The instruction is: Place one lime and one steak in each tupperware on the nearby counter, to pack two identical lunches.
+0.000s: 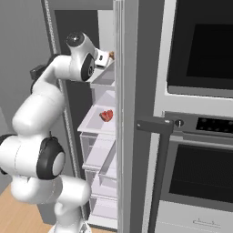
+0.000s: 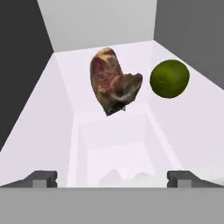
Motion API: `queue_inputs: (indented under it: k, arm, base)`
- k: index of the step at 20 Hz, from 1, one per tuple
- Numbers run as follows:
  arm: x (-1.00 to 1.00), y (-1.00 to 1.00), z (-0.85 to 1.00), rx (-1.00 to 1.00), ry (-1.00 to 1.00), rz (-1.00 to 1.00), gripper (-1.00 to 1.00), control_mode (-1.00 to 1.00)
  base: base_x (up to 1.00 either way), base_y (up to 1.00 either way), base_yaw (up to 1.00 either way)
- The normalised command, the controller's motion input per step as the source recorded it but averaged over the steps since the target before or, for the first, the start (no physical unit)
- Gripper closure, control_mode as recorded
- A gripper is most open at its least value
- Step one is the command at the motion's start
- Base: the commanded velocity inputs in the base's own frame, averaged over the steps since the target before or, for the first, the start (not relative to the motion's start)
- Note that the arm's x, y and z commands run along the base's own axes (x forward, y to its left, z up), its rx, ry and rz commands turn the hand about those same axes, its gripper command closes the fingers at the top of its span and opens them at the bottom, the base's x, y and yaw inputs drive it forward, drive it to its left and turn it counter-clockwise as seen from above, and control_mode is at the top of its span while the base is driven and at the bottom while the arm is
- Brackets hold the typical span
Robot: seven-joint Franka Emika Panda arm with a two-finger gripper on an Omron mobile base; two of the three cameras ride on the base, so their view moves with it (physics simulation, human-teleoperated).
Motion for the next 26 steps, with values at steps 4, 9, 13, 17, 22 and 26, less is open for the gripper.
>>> queue_inputs:
  k: [4, 9, 13, 17, 22, 26]
  arm:
    - [0.75, -0.12, 0.00, 0.00, 0.00, 0.00, -1.00, -1.00]
    - [0.63, -0.13, 0.00, 0.00, 0.00, 0.00, -1.00, -1.00]
    - [0.51, -0.21, 0.00, 0.00, -0.01, 0.00, -1.00, -1.00]
    - [0.49, -0.15, -0.06, 0.00, 0.00, 0.00, -1.00, -1.00]
    - [0.42, -0.01, -0.22, 0.00, 0.00, 0.00, -1.00, -1.00]
    - [0.18, 0.00, -0.24, -0.01, 0.00, 0.00, -1.00, -1.00]
  base:
    - [0.00, 0.00, 0.00]
    - [0.00, 0.00, 0.00]
    - [0.00, 0.00, 0.00]
    - [0.00, 0.00, 0.00]
    - [0.00, 0.00, 0.00]
    - [0.00, 0.00, 0.00]
